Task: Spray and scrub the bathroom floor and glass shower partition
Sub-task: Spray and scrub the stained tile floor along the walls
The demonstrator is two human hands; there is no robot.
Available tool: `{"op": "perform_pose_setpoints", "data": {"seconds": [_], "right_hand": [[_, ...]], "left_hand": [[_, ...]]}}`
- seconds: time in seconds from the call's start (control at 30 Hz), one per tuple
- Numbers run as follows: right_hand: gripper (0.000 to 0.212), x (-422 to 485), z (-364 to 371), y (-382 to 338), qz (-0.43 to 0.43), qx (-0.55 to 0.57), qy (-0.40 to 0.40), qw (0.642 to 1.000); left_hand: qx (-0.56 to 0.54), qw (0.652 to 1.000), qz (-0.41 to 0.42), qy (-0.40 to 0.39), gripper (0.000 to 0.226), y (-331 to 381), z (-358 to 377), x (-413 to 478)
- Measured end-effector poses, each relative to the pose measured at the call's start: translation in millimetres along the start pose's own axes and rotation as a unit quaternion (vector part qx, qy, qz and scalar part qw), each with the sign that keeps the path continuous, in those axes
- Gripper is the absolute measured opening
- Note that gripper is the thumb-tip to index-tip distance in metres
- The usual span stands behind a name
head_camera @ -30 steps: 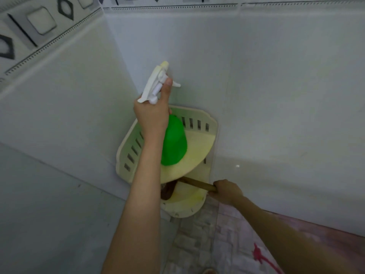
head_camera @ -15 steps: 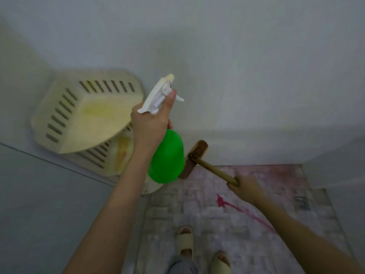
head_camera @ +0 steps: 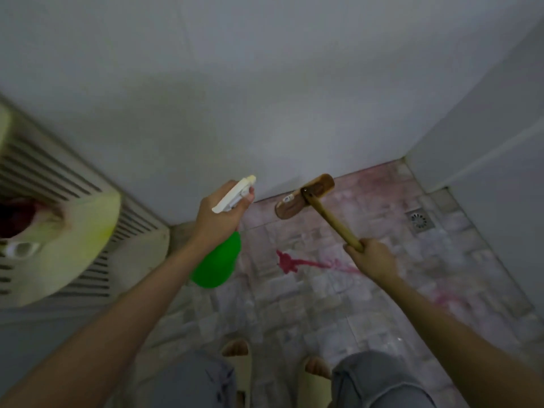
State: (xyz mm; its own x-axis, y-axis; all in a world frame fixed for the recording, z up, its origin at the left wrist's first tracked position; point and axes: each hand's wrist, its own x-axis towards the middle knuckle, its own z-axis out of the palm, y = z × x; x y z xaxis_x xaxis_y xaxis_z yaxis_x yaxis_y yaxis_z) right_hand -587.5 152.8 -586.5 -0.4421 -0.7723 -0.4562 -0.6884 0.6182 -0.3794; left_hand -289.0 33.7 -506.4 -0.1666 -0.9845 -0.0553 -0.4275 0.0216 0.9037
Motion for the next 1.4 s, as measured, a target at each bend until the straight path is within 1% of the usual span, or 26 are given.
{"op": "perform_pose_setpoints", "data": {"seconds": [0.1,0.2,0.27,0.3,0.37,0.43,0.5,0.7,0.8,0.93,1.03,1.1,1.2,1.4], "right_hand": [[0.036,42,44,35,0.019,0.002,0.014,1.000],[0.036,80,84,63,0.024,0.011,0.025,0.999],[0.034,101,106,77,0.023,0.012,0.032,0.999],[0.034,110,116,83,0.021,0.011,0.034,0.999],[0.033,125,134,93,0.020,0.011,0.041,0.999],[0.031,134,148,100,0.019,0.014,0.050,0.998],[0.030,138,162,105,0.015,0.018,0.059,0.998],[0.029,132,203,111,0.034,0.060,0.057,0.996],[0.031,125,212,114,0.046,0.073,0.061,0.994],[0.032,120,212,114,0.056,0.083,0.069,0.993],[0.033,119,210,115,0.061,0.101,0.062,0.991],[0.034,119,210,114,0.068,0.113,0.054,0.990],[0.036,119,212,111,0.078,0.134,0.047,0.987],[0.038,118,215,110,0.077,0.161,0.045,0.983]], "left_hand": [[0.023,0.998,-0.012,-0.051,0.018,-78,41,13],[0.048,0.993,-0.034,-0.098,0.016,-136,76,23],[0.069,0.988,-0.049,-0.130,0.016,-166,94,28],[0.082,0.984,-0.043,-0.150,0.014,-179,102,29],[0.095,0.976,-0.038,-0.190,0.019,-207,117,30],[0.102,0.970,-0.054,-0.213,0.025,-232,126,26],[0.107,0.967,-0.055,-0.224,0.025,-253,133,21],[0.090,0.974,-0.034,-0.203,0.037,-290,143,-2],[0.116,0.976,-0.023,-0.182,0.044,-302,147,-17],[0.124,0.981,-0.032,-0.146,0.042,-309,145,-29],[0.126,0.979,-0.036,-0.158,0.045,-308,142,-34],[0.139,0.976,-0.036,-0.166,0.055,-308,142,-38],[0.149,0.976,-0.027,-0.158,0.067,-307,143,-42],[0.165,0.971,-0.039,-0.168,0.070,-302,148,-43]]}}
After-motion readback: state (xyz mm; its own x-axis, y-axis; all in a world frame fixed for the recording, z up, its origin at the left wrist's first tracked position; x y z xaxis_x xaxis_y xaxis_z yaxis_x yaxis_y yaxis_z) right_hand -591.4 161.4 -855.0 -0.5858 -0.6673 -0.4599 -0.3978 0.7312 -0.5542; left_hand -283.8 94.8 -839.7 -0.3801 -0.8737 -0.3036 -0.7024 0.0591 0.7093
